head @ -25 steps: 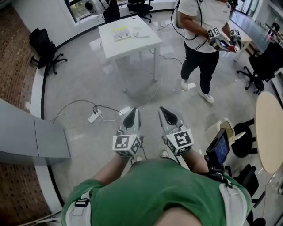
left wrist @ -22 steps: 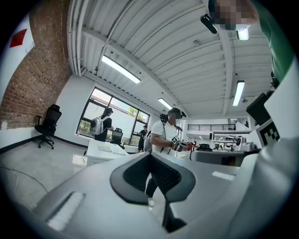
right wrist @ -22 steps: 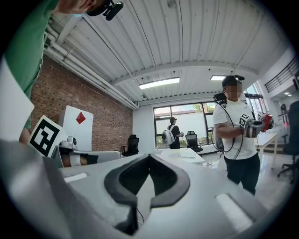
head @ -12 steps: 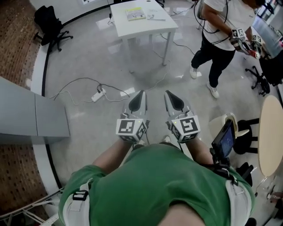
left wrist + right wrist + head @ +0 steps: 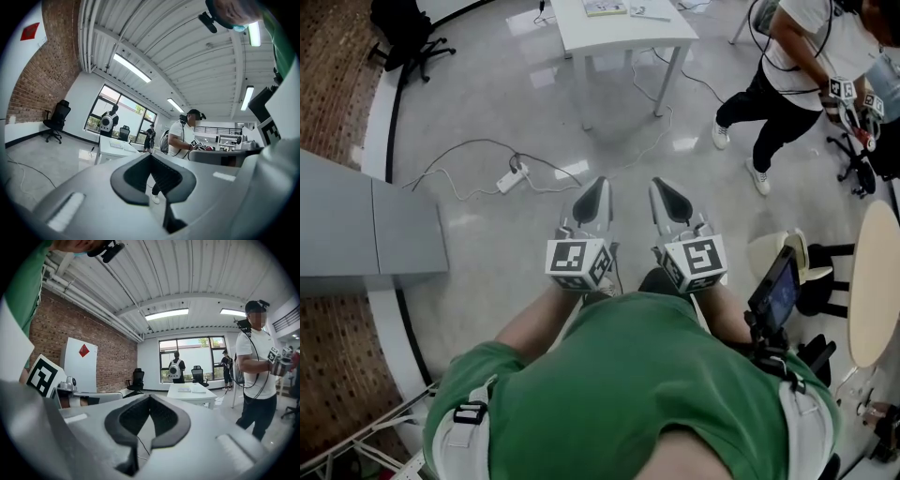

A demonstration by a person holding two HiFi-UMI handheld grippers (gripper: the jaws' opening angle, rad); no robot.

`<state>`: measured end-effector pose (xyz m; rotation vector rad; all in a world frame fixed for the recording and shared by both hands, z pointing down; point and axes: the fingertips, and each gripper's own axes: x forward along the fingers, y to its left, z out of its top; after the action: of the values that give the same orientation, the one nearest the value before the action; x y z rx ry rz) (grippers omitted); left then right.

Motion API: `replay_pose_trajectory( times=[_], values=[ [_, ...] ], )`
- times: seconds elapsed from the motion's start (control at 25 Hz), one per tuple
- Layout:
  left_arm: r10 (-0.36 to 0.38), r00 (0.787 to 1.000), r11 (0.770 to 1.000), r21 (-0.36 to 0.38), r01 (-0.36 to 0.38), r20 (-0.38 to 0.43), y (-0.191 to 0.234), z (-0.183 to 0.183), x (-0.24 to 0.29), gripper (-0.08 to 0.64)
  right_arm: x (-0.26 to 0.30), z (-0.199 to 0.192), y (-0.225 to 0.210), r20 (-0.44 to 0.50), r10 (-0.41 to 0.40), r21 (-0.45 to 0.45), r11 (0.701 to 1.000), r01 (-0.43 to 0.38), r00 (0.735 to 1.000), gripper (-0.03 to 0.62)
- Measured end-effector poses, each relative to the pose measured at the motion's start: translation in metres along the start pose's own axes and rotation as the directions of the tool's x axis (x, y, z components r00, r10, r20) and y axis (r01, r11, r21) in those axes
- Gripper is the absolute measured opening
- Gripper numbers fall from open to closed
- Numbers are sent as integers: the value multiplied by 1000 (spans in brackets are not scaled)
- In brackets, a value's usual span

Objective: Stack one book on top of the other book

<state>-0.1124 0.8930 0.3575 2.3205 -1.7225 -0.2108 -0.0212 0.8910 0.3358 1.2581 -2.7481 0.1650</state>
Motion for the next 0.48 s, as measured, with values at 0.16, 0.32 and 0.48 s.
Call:
replay_pose_trajectory(
  times=[0.16, 0.32, 0.48],
  values=[
    [2, 1000, 1000, -12, -2, -13, 3, -3, 5, 6, 5, -7, -6, -12, -16, -3, 1000, 16, 1000, 3],
    [13, 1000, 1000, -7, -13, -25, 1, -7, 29, 6, 16, -5, -27, -5, -8, 7, 1000, 8, 1000, 3],
    [33, 999, 999, -2, -33, -38, -6, -11, 62, 6, 26, -5, -61, -15, 1, 32, 999, -1, 1000, 3]
  ],
)
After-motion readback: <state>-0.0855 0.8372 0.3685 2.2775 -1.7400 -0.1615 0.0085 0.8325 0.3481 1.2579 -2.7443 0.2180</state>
